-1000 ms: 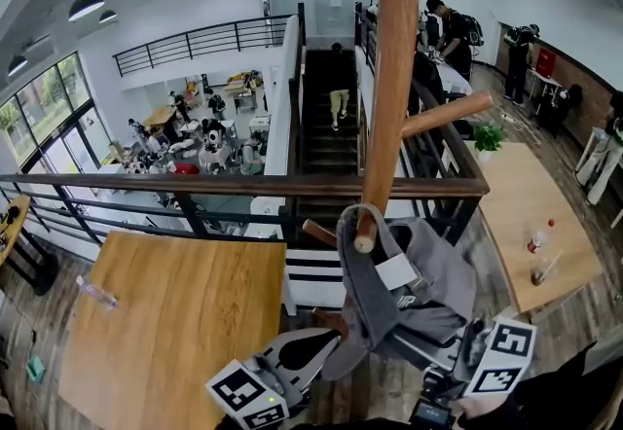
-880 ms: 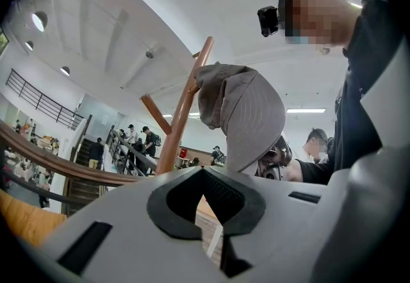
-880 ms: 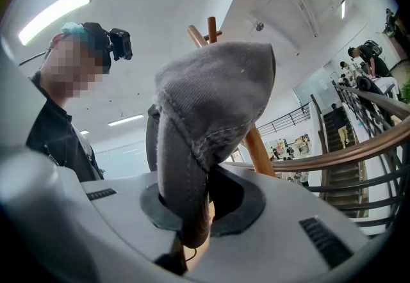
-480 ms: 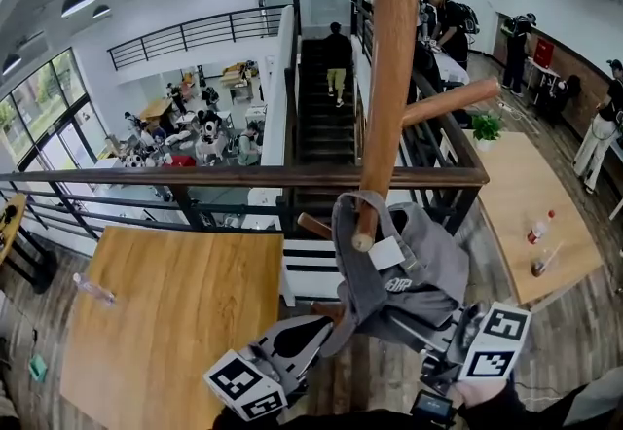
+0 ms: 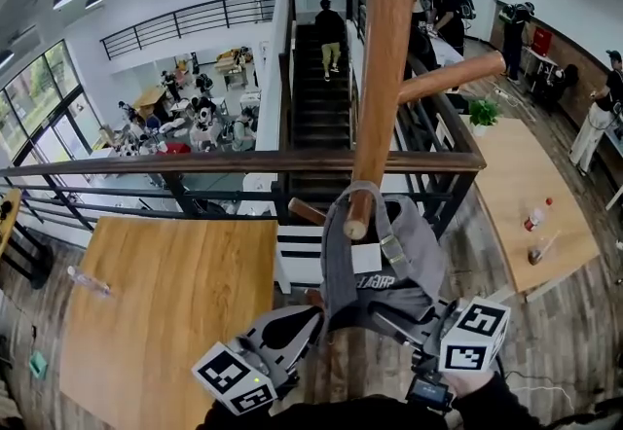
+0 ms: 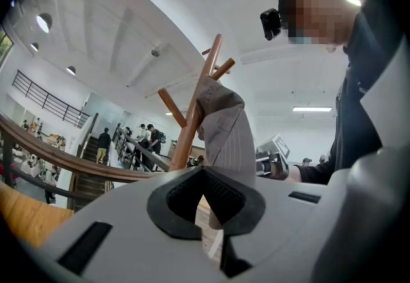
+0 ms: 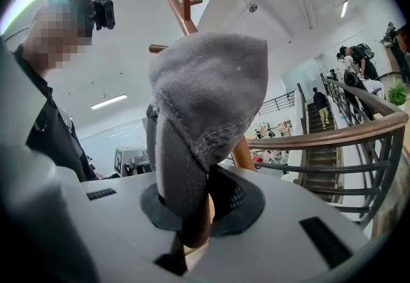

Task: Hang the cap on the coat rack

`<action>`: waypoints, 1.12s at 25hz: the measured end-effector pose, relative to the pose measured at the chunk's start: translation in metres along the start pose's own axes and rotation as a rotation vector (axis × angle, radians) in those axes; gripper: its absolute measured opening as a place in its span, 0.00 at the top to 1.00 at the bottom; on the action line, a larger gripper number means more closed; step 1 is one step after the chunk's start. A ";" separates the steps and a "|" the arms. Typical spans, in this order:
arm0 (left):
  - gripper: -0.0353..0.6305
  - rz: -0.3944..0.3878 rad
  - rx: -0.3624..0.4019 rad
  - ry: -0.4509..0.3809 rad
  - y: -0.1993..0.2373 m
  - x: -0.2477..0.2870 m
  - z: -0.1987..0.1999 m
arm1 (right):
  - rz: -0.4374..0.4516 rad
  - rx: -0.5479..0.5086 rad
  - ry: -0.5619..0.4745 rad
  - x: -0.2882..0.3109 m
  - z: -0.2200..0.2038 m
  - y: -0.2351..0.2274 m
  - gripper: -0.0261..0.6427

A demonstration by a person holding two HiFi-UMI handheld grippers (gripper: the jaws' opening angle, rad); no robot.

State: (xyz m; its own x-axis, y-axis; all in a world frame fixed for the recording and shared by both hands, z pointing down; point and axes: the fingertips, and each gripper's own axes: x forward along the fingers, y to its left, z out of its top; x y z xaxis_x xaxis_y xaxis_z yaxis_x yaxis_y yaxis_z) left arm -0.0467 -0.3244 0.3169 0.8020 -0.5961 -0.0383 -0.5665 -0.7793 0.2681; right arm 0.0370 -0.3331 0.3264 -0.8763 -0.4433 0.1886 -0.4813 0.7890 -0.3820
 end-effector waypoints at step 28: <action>0.95 0.035 -0.046 0.035 -0.019 -0.029 -0.030 | -0.029 0.022 0.016 -0.003 -0.020 0.000 0.89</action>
State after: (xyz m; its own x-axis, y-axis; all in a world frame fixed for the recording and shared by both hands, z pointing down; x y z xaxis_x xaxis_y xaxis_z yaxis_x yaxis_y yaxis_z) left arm -0.0537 -0.2865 0.3423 0.7883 -0.6153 0.0050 -0.5857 -0.7478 0.3127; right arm 0.0391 -0.3229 0.3441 -0.8623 -0.4591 0.2139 -0.5062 0.7661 -0.3961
